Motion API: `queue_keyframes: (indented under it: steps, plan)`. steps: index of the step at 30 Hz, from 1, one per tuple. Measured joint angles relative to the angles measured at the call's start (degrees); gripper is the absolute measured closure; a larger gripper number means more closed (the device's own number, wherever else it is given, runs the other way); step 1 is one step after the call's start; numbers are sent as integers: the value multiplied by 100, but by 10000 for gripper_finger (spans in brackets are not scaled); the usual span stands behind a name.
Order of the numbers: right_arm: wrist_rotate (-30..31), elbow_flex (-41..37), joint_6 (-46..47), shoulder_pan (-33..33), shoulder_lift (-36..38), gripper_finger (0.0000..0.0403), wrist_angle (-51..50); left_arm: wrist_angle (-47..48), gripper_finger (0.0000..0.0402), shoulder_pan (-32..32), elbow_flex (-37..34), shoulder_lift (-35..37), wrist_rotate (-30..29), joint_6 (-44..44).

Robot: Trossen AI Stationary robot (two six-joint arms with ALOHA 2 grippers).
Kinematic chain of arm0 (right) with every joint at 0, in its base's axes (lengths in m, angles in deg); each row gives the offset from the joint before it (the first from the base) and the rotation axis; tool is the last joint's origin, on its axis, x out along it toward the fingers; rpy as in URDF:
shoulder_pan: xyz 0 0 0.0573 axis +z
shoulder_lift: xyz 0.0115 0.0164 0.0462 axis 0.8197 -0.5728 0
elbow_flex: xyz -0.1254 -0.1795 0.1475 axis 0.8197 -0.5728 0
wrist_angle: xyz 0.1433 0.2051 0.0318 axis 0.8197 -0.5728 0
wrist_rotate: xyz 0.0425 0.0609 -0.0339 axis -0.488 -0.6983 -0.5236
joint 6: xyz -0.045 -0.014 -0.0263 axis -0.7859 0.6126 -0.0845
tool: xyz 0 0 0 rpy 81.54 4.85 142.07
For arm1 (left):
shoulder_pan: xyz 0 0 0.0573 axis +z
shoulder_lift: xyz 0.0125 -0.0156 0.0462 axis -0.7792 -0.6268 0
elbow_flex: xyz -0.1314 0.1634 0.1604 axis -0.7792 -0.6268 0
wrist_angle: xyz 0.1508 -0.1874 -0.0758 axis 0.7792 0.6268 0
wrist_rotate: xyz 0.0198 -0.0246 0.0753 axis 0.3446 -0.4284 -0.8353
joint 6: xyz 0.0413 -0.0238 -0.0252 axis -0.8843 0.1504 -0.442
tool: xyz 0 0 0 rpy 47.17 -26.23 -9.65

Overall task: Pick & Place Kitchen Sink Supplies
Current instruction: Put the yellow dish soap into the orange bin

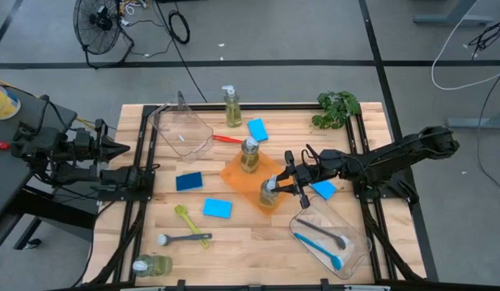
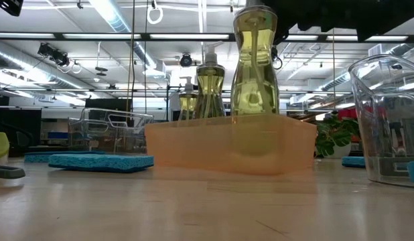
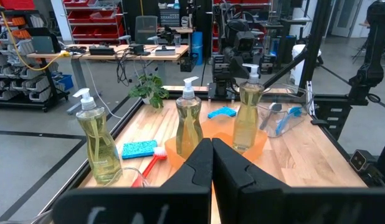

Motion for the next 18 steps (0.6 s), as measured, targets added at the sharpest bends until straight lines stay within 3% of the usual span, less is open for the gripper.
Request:
queue_keyframes:
  steps: [10,18]
  plan:
    - [164,-6,-403,-12,222,307,-481,-1,399,1,0,0,0,-2]
    - [238,-437,-449,-206,565,307,-344,-2,399,1,0,0,-1,0]
